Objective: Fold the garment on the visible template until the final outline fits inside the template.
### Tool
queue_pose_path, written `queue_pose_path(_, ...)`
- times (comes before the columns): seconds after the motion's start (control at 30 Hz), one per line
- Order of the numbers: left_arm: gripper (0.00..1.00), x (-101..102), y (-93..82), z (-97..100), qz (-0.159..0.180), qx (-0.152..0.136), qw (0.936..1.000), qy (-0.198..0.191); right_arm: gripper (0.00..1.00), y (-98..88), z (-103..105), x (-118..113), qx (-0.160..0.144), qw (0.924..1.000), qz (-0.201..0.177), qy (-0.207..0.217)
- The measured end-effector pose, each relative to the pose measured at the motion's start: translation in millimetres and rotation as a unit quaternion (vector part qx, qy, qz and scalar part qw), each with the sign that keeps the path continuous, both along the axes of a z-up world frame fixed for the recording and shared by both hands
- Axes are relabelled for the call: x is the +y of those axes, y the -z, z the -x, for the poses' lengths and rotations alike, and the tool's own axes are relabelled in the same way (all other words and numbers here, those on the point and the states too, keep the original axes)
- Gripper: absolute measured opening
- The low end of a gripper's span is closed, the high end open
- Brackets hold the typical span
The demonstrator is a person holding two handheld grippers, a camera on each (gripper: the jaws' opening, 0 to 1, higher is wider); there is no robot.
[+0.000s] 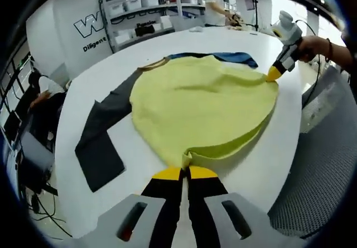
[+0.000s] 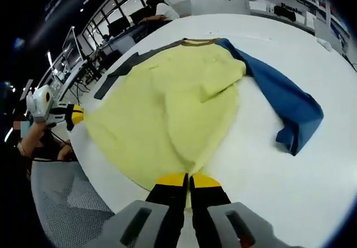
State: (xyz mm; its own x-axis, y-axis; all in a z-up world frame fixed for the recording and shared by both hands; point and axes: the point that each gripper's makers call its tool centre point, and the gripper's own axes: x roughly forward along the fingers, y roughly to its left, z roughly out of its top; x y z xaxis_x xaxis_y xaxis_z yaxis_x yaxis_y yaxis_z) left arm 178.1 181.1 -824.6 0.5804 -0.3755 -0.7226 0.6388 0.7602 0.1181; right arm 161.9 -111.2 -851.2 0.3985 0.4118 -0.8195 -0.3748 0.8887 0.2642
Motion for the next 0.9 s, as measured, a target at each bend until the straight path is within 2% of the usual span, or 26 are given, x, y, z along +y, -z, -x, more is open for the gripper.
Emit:
queue_pose_path(0.47, 0.06, 8, 9.8, 6.7, -0.005, 0.000, 0.9999, -0.013, 0.00, 13.2, 7, 5, 0.000, 0.9993, 0.031, -0.018)
queue_pose_path(0.77, 0.06, 9, 13.0, 9.6, -0.007, -0.001, 0.9998, -0.021, 0.00, 12.9, 8, 5, -0.002, 0.9993, 0.035, -0.015)
queue_pose_path(0.9, 0.06, 10, 13.0, 7.7, -0.005, -0.002, 0.9997, -0.023, 0.00, 7.4, 7, 7, -0.013, 0.9996, 0.021, -0.017)
